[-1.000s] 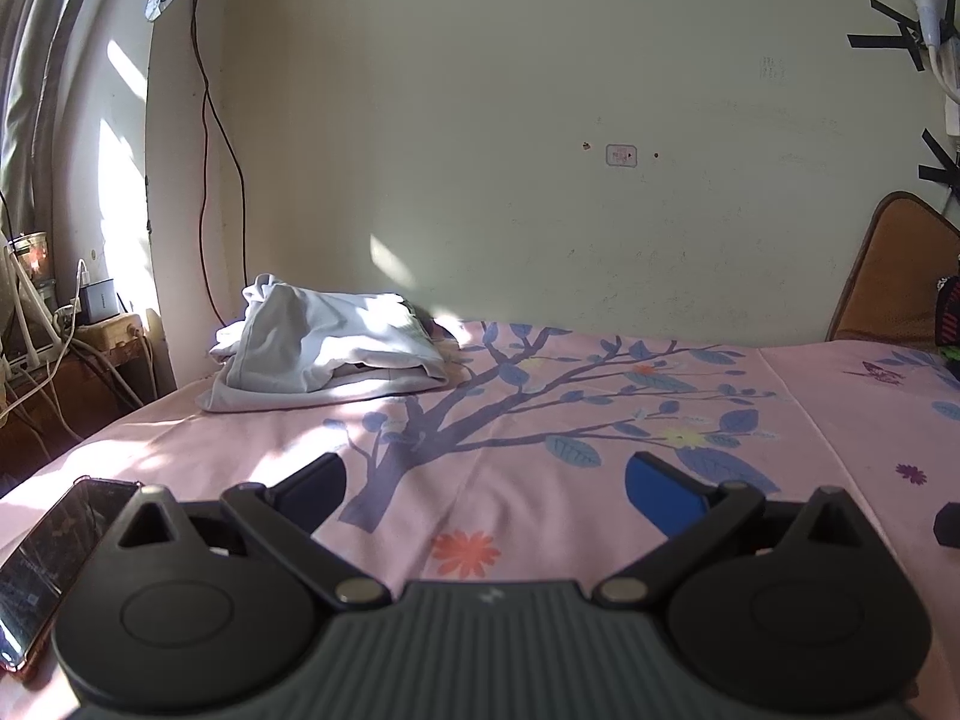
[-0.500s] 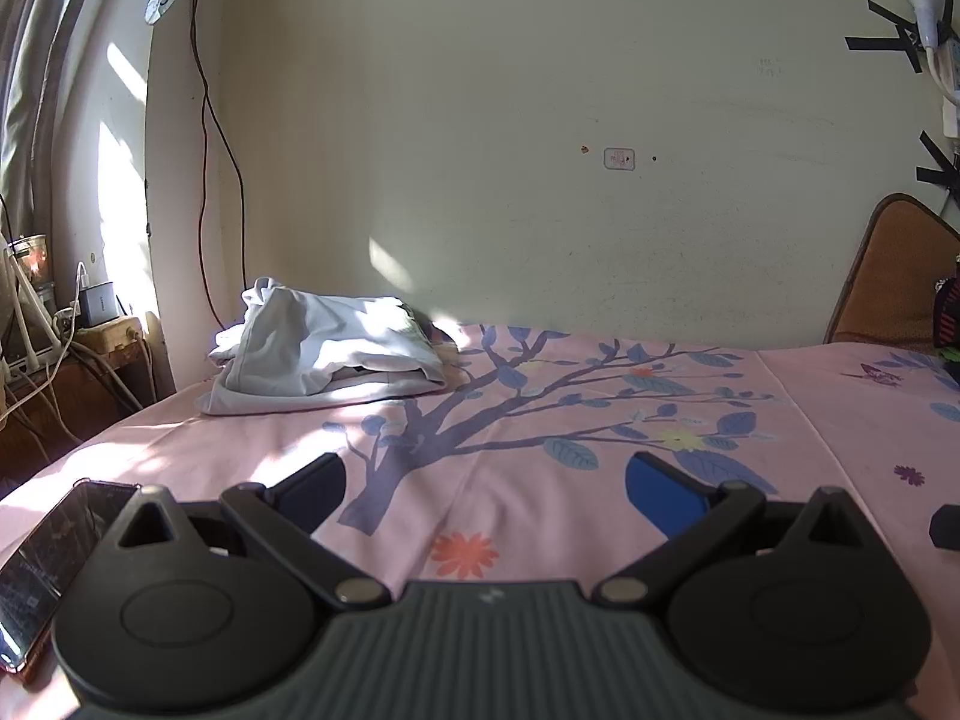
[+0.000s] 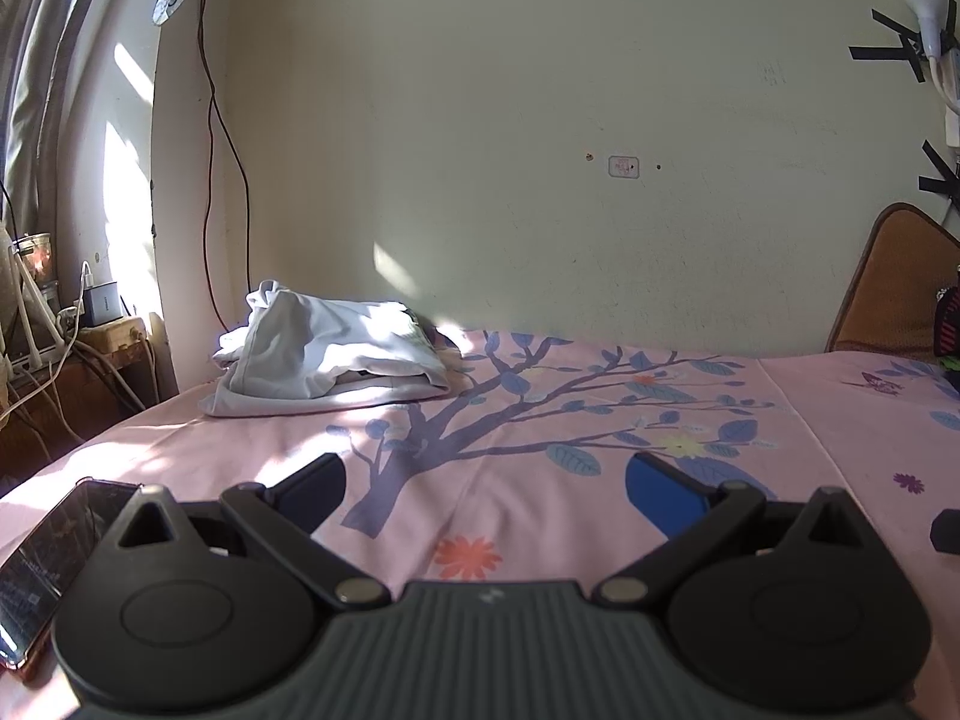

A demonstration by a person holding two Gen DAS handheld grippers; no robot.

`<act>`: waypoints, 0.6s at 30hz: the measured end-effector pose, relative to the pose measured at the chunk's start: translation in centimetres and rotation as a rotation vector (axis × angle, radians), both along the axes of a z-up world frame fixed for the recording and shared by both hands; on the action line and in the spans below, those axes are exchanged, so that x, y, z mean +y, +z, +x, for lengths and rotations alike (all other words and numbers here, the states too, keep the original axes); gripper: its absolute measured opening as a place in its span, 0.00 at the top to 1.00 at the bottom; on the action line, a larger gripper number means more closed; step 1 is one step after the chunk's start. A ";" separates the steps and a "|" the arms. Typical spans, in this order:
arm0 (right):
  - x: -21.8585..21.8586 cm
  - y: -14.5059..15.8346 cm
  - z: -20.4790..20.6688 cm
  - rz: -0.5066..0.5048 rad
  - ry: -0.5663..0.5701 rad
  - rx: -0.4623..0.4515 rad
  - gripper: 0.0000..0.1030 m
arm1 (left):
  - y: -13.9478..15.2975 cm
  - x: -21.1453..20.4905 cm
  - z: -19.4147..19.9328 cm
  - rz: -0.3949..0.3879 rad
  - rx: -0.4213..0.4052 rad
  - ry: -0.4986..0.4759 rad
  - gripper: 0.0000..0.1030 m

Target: Fold small clothes

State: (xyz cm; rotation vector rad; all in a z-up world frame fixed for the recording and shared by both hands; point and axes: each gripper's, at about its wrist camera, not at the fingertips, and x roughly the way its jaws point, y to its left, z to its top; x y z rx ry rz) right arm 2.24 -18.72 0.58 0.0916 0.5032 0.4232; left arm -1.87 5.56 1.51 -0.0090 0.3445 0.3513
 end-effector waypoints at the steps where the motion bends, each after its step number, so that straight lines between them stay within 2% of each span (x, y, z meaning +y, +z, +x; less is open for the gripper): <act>1: 0.0 0.0 0.0 0.001 -0.001 -0.001 0.27 | 0.0 0.0 0.0 0.001 0.001 -0.001 0.00; 18: 0.3 0.0 -0.2 -0.011 -0.015 -0.001 0.27 | 0.1 0.5 -0.4 -0.022 -0.034 0.019 0.00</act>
